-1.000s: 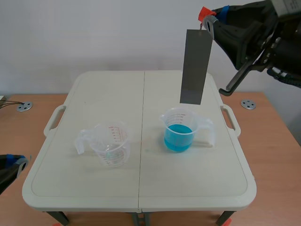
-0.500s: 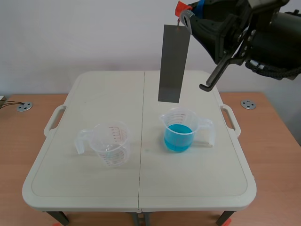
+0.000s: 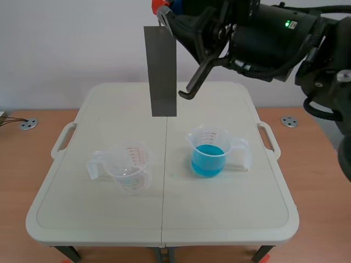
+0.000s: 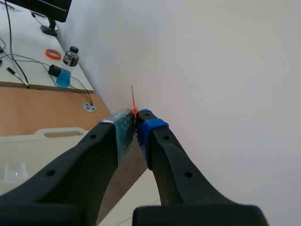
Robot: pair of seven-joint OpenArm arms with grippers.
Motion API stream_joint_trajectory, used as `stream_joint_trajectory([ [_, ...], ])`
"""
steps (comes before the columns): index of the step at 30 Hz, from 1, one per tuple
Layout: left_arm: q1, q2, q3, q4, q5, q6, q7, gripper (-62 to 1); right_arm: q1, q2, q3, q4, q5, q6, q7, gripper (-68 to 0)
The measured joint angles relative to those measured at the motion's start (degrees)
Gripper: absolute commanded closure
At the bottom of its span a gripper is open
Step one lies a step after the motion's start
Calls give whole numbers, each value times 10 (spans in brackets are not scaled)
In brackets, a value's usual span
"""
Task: Hold the metal plate by the orange handle, dip it into the blue solution, take it out and point at it, then put the plate back in the beaker on the left.
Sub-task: 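Put the plate into the left beaker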
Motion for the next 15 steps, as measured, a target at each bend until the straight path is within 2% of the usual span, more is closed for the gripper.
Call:
stream_joint_trajectory([
  [15, -12, -1, 0, -8, 0, 0, 10, -27, 3, -61, -89, 0, -2, 0, -67, -13],
])
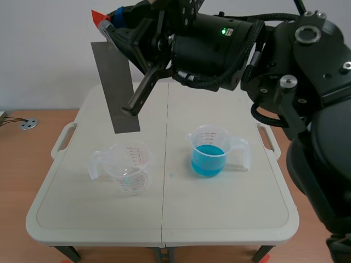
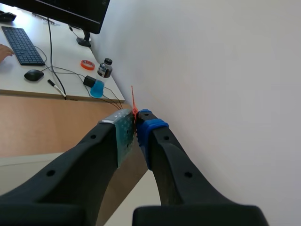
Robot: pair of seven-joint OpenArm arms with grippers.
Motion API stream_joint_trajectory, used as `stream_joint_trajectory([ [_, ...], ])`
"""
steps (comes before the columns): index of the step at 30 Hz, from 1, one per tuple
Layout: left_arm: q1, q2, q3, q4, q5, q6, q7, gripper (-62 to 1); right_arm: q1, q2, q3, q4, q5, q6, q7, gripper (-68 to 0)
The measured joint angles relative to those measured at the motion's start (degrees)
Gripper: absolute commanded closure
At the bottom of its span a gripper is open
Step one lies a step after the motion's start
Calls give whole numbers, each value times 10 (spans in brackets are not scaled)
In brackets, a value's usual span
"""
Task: Hold the metal plate by the orange handle, dip it into the blue solution, take it out and point at it, then put the plate back in the beaker on the left.
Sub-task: 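Put the plate into the left beaker, then return to the home posture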
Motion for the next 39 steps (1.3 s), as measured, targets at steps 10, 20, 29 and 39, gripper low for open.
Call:
stream_joint_trajectory([
  [10, 0, 0, 0, 0, 0, -1, 0, -27, 5, -18, -28, -19, -19, -21, -5, -13],
  [20, 0, 0, 0, 0, 0, -2, 0, -27, 5, -27, -28, -68, -26, -21, 1, -13],
  [29, -2, 0, 0, 0, 0, -2, 3, -27, 21, -27, -28, -129, -28, -21, 21, -13],
  [39, -2, 0, 0, 0, 0, -2, 3, -27, 24, -35, -28, -208, -63, -22, 50, -13],
])
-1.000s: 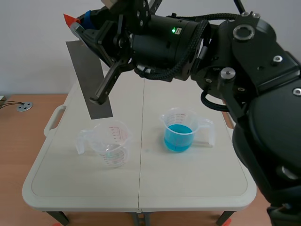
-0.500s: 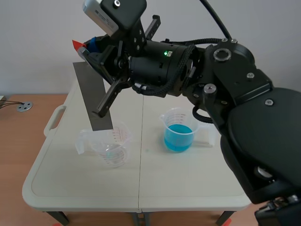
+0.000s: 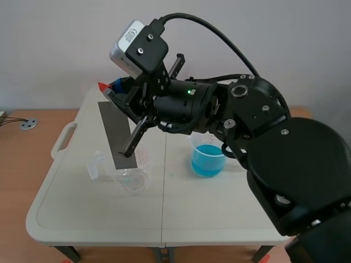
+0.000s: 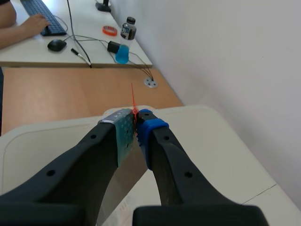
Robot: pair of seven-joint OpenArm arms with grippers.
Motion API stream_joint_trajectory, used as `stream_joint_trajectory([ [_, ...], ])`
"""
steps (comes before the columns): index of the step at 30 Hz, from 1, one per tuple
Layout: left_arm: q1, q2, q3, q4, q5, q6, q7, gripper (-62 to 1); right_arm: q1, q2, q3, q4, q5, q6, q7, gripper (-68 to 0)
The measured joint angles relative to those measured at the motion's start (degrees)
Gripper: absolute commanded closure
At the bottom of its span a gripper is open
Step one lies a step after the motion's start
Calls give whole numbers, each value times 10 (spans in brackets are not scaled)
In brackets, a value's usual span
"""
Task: Hold the metal plate by the orange handle, dip it into the blue solution, take it out and point at it, then put the plate back in the beaker on the left.
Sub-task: 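Return to the home posture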
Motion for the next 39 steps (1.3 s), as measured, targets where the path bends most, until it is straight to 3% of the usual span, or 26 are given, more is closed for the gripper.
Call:
stream_joint_trajectory([
  [20, 0, 0, 0, 0, 0, 0, 0, -27, 0, -11, 0, -100, -14, -3, 33, -17],
  [25, 0, 0, 0, 0, 0, 0, 0, -27, 0, -11, 0, -100, -18, -3, 32, -132],
  [32, 0, 0, 0, 0, 0, 0, 0, -27, 0, -11, 0, -100, -24, -3, 31, -376],
  [37, 0, 0, 0, 0, 0, 0, 0, -32, 0, -11, 0, -100, -24, -3, 31, -464],
  [39, 0, 0, 0, 0, 0, 0, 0, -112, 0, -11, 1, -100, -23, -13, 31, -503],
])
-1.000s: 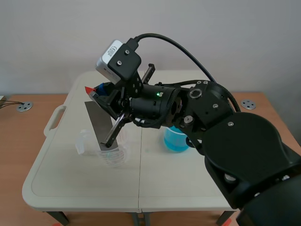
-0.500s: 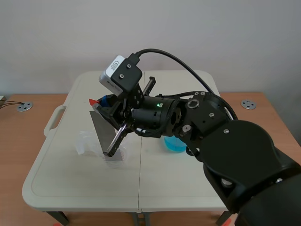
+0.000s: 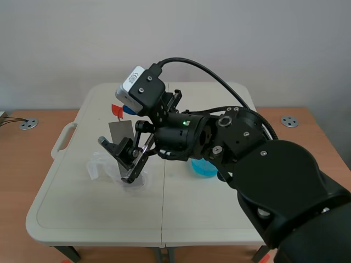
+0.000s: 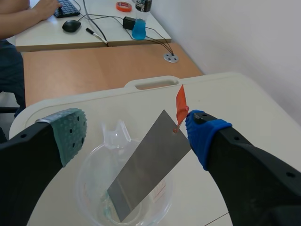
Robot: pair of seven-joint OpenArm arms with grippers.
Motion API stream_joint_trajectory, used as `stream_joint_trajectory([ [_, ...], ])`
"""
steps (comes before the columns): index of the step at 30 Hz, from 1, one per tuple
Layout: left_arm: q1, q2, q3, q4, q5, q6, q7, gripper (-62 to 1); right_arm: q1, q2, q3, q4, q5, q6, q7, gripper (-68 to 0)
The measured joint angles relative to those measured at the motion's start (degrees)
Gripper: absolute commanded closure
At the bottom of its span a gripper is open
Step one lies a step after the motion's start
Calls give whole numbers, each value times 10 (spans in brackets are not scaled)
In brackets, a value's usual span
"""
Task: Hold the metal plate by the orange handle, dip it into the blue solution, take it out and point at it, then put the plate back in the beaker on the left.
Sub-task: 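Return to the home posture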
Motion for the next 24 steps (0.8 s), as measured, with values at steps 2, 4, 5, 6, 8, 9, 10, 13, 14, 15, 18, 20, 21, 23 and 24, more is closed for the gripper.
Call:
stream_joint_trajectory([
  [2, 0, 0, 0, 0, 1, 0, 0, -291, 0, 0, 6, 0, 5, -1, 0, -547],
  [4, 0, 0, 0, 0, 5, 0, 0, -517, 0, 0, 14, 0, 17, -1, 0, -602],
  [5, 0, 0, 0, 0, 5, 0, 0, -596, 0, 0, 16, 0, 18, -3, 0, -632],
  [6, 0, 0, 0, 0, 4, 0, 0, -623, 0, 0, 16, 0, 20, -3, 0, -646],
  [8, 0, 0, 0, 0, 4, 0, 0, -623, 0, 0, 16, 0, 22, -3, 0, -647],
  [9, -1, 0, 0, 0, 5, 0, 0, -623, 0, 0, 16, 0, 25, -3, 0, -647],
  [10, -2, 0, 0, 0, 5, 0, 0, -623, 0, 0, 15, 0, 28, -3, 0, -648],
  [13, -3, 0, 0, 0, 5, 0, 0, -623, 0, 2, 15, 2, 40, -3, -10, -665],
  [14, -5, 0, 0, 0, 5, -2, 0, -623, 0, 6, 15, 7, 47, -3, -10, -665],
  [15, -8, 0, 0, 0, 5, -2, 0, -623, -1, 12, 14, 14, 57, -2, -11, -665],
  [18, -11, 0, 0, 0, 4, -3, 0, -623, -9, 37, 19, 53, 92, -8, -16, -665],
  [20, -11, 0, 0, 0, 5, -11, 0, -623, -24, 58, 31, 90, 118, -17, -24, -665],
  [21, -13, 0, 0, 0, 5, -15, 0, -623, -35, 71, 39, 109, 130, -20, -28, -665],
  [23, -22, 0, 0, 0, 5, -17, -1, -623, -60, 98, 56, 146, 156, -20, -39, -665],
  [24, -32, 0, 0, 0, 5, -18, -2, -623, -74, 112, 64, 163, 167, -20, -47, -665],
])
